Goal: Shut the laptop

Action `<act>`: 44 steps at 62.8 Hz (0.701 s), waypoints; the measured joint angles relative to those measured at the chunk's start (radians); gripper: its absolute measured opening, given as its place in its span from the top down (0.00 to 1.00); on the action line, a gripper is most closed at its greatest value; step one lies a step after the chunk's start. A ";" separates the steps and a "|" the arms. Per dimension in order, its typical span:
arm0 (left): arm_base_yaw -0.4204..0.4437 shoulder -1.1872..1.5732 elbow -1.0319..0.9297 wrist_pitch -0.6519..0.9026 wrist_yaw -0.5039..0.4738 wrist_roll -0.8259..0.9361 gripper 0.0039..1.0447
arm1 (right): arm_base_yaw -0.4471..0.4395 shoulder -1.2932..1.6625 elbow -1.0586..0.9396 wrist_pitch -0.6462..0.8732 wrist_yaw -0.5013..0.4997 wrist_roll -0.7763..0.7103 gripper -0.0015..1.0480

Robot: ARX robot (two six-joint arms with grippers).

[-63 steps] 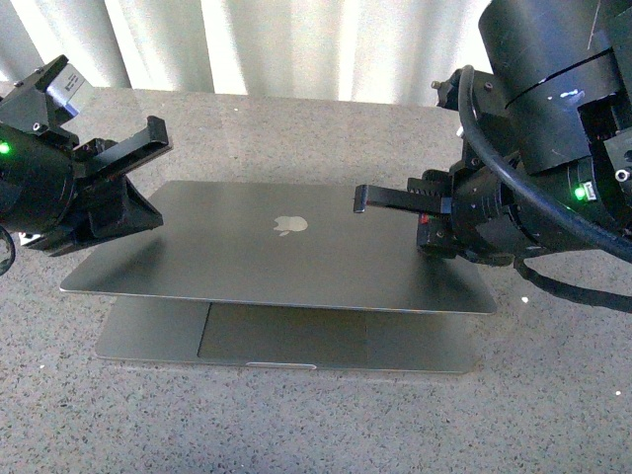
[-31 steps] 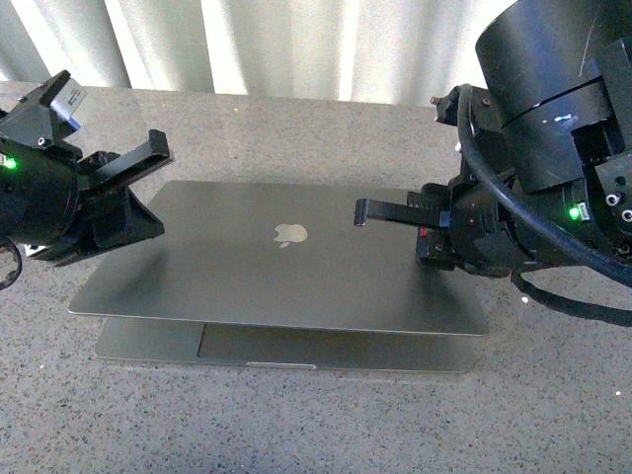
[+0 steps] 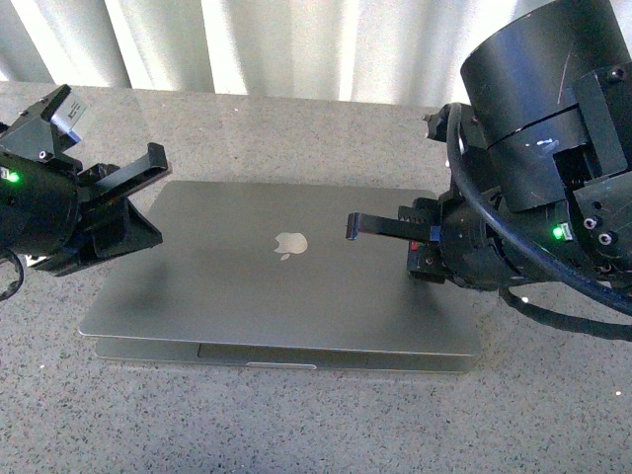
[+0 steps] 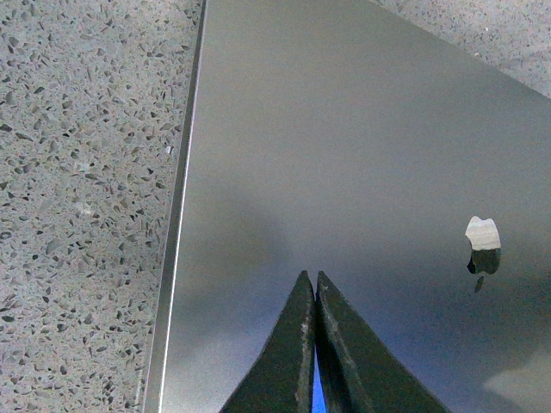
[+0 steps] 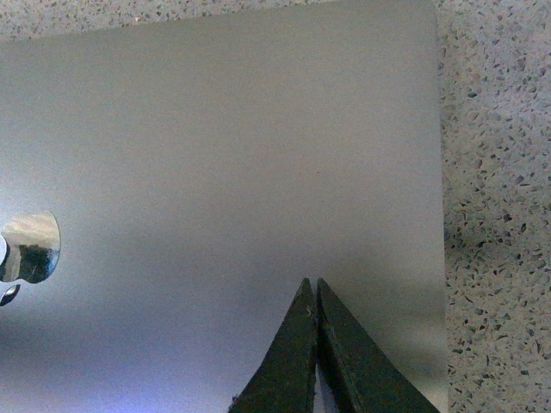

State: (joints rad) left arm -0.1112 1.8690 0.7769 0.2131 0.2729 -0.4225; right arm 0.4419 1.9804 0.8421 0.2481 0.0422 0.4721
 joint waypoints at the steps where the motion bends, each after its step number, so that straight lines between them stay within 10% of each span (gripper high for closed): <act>1: 0.000 0.000 0.000 0.001 0.000 -0.001 0.97 | 0.000 0.001 0.000 0.000 0.000 0.001 0.99; 44: 0.018 0.039 -0.022 0.035 0.024 -0.027 0.97 | 0.001 0.015 -0.009 0.010 -0.003 0.005 0.99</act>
State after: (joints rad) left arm -0.0929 1.9076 0.7547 0.2485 0.2974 -0.4500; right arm 0.4431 1.9957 0.8333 0.2581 0.0391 0.4767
